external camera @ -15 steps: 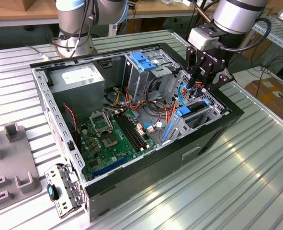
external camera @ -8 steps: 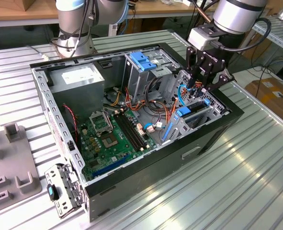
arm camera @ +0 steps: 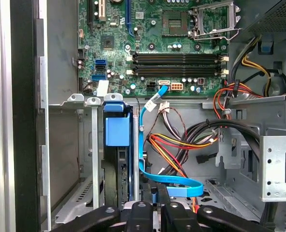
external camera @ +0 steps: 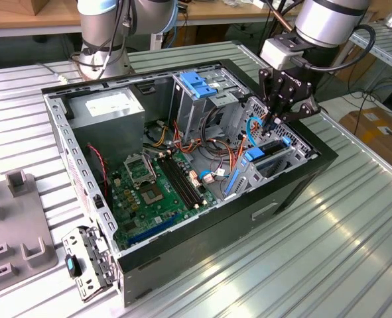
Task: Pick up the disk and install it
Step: 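Insert the first disk wire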
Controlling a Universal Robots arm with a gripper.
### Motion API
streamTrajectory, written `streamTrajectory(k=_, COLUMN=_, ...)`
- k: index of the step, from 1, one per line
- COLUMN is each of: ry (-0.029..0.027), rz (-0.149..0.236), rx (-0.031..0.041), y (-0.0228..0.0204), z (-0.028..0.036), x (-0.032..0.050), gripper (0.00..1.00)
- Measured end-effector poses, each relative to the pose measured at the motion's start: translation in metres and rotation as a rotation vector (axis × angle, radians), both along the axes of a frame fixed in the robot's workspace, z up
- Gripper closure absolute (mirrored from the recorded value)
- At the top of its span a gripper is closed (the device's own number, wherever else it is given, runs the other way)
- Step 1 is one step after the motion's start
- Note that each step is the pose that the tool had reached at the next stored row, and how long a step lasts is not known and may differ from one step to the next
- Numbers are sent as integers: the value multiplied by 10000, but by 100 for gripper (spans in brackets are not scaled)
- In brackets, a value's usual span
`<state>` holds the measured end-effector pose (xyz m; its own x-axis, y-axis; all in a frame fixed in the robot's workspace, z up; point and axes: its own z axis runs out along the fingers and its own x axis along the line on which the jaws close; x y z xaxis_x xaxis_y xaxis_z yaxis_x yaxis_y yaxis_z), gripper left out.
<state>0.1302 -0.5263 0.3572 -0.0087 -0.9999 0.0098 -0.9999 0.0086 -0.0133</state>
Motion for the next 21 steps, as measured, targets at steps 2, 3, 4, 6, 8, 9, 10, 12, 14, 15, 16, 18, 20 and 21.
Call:
streamTrajectory(k=2, ry=-1, rz=0, rx=0, y=0, z=0, x=0, gripper=84)
streamTrajectory(k=3, ry=0, rz=0, rx=0, y=0, z=-1, x=0, gripper=84)
streamTrajectory(k=4, ry=0, rz=0, rx=0, y=0, z=-1, x=0, gripper=84)
streamTrajectory(k=6, ry=0, rz=1, rx=1, y=0, z=-1, x=0, gripper=84)
streamTrajectory(k=8, ry=-4, rz=9, rx=1, y=-6, z=-2, x=-24, gripper=84)
streamTrajectory(k=9, ry=-8, rz=19, rx=1, y=-13, z=-2, x=-38, gripper=84)
streamTrajectory(k=10, ry=-16, rz=36, rx=2, y=-26, z=-2, x=-58, gripper=84)
streamTrajectory(k=12, ry=-23, rz=64, rx=0, y=-49, z=-1, x=-79, gripper=84)
streamTrajectory(k=14, ry=-27, rz=105, rx=-6, y=-89, z=-1, x=-96, gripper=84)
streamTrajectory(k=15, ry=-27, rz=118, rx=-10, y=-103, z=-2, x=-99, gripper=84)
streamTrajectory(k=16, ry=-27, rz=136, rx=-24, y=-123, z=-1, x=-104, gripper=84)
streamTrajectory(k=18, ry=-27, rz=157, rx=-59, y=-141, z=-2, x=-110, gripper=84)
streamTrajectory(k=20, ry=-27, rz=159, rx=-61, y=-142, z=-1, x=-110, gripper=84)
streamTrajectory(k=21, ry=-27, rz=159, rx=-62, y=-142, z=-1, x=-111, gripper=84)
